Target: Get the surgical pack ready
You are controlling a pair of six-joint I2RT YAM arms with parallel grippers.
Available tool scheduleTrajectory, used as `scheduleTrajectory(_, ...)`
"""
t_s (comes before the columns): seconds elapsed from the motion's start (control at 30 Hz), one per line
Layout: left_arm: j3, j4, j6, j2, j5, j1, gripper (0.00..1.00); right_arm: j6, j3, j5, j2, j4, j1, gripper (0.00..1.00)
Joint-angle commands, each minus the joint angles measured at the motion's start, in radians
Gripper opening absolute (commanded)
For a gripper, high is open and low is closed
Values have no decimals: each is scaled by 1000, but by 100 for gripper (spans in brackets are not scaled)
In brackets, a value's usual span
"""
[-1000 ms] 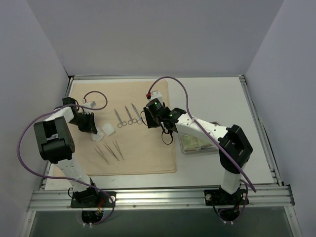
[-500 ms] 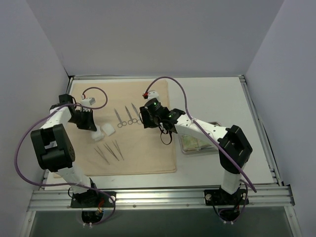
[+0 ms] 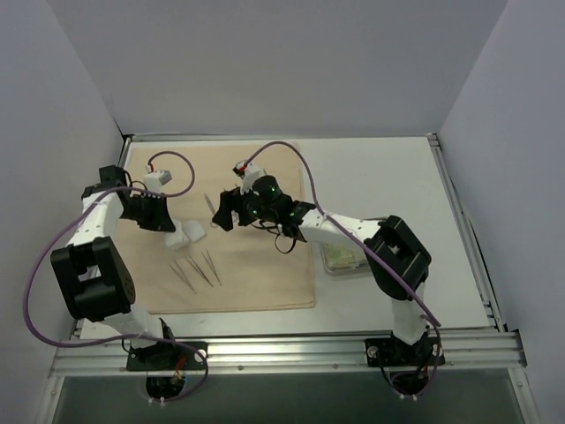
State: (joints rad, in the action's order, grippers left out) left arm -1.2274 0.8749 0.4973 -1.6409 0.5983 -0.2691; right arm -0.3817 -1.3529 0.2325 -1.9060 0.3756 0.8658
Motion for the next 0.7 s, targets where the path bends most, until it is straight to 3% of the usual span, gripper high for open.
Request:
scheduleTrajectory(0.0,-29,61,82,75,110,2,2,-61,-2,191,-66,320,9,80)
scheduleTrajectory(0.07,-24,67,105,104,139,10,2,-91,-9,255,-122,397,9,89)
scheduleTrajectory(0.17,-21,72,119,128,172,25,2,-154,-34,310,-197,535,10,90)
scheduleTrajectory(0.43,-23,76,126,131,212,42,2,-235,-87,366,-307,697,16,84)
scheduleTrajectory(0.67,-7,39,110,125,199,67,2,-269,-167,398,-398,681,32,79)
